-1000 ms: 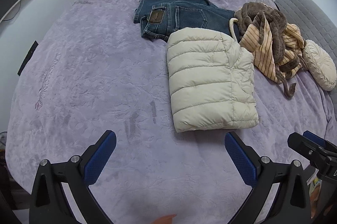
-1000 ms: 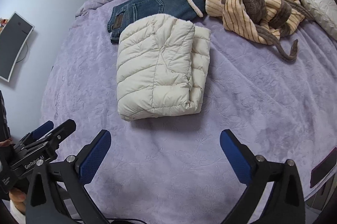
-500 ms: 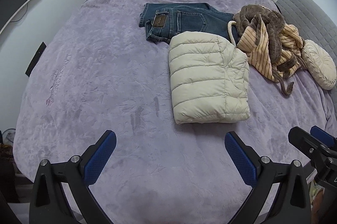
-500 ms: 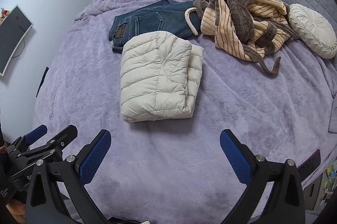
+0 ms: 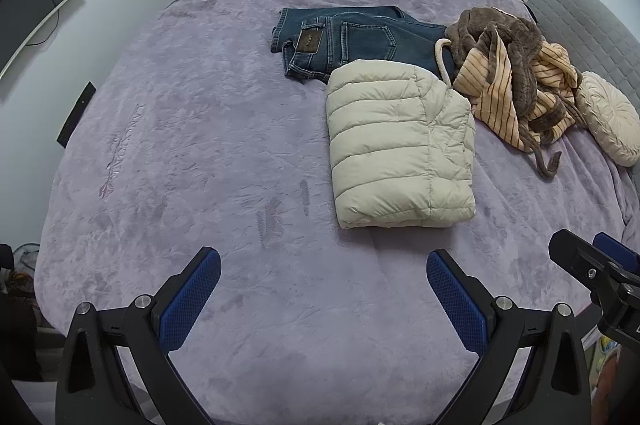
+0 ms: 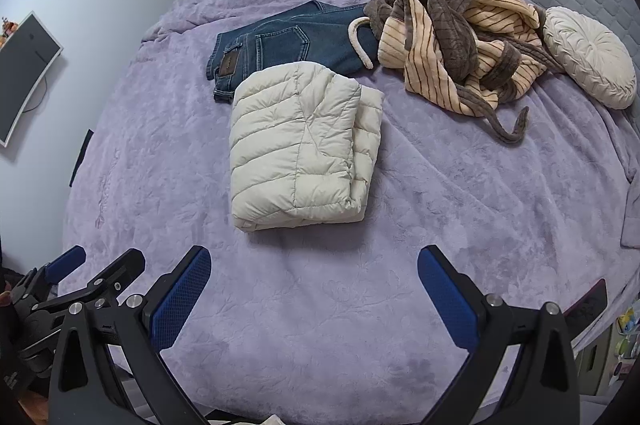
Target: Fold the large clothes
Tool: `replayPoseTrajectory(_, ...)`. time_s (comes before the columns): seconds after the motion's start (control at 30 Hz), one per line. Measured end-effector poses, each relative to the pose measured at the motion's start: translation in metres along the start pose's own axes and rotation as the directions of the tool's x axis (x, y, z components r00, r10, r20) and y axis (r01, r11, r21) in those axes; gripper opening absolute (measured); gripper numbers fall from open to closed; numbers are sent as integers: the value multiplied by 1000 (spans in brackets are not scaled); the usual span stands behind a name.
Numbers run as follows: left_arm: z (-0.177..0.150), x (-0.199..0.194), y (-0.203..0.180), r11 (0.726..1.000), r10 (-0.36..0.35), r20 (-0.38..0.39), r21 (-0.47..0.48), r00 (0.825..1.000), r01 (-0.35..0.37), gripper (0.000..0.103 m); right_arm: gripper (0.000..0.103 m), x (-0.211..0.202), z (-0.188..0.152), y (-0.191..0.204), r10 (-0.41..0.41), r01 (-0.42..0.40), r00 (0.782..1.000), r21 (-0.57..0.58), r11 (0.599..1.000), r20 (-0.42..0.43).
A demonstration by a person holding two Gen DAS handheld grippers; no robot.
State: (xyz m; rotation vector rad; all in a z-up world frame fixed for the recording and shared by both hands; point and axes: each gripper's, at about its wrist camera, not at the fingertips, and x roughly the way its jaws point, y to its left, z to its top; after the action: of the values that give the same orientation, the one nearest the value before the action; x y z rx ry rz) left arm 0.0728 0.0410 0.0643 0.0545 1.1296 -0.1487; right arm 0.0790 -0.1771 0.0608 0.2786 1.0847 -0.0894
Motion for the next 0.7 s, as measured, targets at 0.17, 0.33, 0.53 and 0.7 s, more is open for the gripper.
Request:
replayPoseTrajectory(0.17, -1, -2, -1, 1000, 4, 3, 7, 1000, -4, 103, 103, 0, 0, 0, -1, 1, 1000, 0, 1000, 0)
replayPoseTrajectory(0.33, -1, -4, -2, 1000, 9, 4, 7, 1000, -9, 103, 103, 0, -1, 0, -1, 1, 1000, 0, 1000, -1)
replayPoseTrajectory(0.53, 0, -6, -1, 1000, 16, 4, 6, 1000, -16, 103, 103, 0, -1, 1, -3, 3, 1000, 1, 1000, 0)
replayPoseTrajectory(0.7, 1, -6, 1, 1000, 18, 6, 5, 1000, -18, 103, 103, 0, 0, 2, -3, 3, 1000, 2, 1000, 0)
